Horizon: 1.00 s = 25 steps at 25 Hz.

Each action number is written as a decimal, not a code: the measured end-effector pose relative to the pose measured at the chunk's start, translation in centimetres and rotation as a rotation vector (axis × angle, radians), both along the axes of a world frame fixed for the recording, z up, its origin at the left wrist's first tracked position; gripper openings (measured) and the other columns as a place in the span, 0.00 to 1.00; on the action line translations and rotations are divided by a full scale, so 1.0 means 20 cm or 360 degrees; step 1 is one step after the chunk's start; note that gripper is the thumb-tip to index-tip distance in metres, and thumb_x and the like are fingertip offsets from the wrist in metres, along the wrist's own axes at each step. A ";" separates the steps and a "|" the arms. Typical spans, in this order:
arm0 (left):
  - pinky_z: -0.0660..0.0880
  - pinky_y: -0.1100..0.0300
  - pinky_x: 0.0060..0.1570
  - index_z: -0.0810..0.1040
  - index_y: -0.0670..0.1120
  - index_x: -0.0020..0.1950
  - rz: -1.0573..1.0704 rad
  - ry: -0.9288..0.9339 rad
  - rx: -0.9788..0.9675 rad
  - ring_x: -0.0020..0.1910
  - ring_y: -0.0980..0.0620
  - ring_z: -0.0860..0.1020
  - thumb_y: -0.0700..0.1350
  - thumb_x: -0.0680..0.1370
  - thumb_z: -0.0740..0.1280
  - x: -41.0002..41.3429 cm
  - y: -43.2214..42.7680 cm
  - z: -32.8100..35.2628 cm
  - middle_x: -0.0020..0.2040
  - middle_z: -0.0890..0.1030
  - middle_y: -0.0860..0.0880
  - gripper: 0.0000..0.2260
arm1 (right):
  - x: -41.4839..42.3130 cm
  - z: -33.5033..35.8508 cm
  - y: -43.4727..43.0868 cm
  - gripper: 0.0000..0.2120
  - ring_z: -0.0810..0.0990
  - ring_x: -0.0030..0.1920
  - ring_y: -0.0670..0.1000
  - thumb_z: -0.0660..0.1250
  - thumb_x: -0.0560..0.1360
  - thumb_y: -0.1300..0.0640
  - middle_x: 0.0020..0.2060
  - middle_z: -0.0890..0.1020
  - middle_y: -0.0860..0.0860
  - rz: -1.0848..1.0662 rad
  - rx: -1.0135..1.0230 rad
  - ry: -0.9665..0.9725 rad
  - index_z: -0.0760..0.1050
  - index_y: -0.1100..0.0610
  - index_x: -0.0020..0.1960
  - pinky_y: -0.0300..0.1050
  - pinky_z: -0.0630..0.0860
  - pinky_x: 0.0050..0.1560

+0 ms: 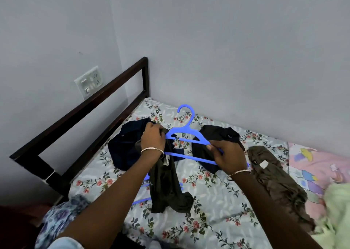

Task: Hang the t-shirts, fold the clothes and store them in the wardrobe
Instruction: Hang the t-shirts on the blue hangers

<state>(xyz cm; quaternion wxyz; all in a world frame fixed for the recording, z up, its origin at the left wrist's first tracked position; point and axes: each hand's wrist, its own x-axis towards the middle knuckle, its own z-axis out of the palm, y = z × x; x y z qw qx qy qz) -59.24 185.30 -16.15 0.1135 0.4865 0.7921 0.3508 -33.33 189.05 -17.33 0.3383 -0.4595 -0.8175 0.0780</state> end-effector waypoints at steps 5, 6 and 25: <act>0.64 0.56 0.45 0.79 0.42 0.50 -0.0130 -0.0089 0.0159 0.52 0.43 0.76 0.39 0.79 0.62 0.17 0.04 0.26 0.54 0.76 0.44 0.07 | -0.07 0.05 -0.08 0.15 0.83 0.36 0.57 0.66 0.75 0.46 0.35 0.85 0.51 0.0021 -0.0013 0.0076 0.86 0.53 0.52 0.51 0.79 0.33; 0.65 0.57 0.45 0.79 0.42 0.50 -0.0160 -0.0081 0.0186 0.52 0.44 0.76 0.39 0.79 0.62 0.19 0.05 0.31 0.53 0.77 0.44 0.07 | -0.08 0.06 -0.09 0.15 0.83 0.35 0.55 0.67 0.75 0.46 0.34 0.85 0.50 0.0019 -0.0044 0.0118 0.86 0.53 0.52 0.51 0.79 0.34; 0.73 0.53 0.42 0.72 0.50 0.40 -0.0815 0.0563 -0.0174 0.42 0.47 0.77 0.63 0.80 0.59 -0.02 -0.02 0.69 0.34 0.73 0.54 0.18 | 0.08 0.28 0.01 0.08 0.82 0.41 0.52 0.70 0.73 0.44 0.39 0.86 0.49 0.0110 -0.0313 0.0784 0.85 0.44 0.48 0.49 0.77 0.43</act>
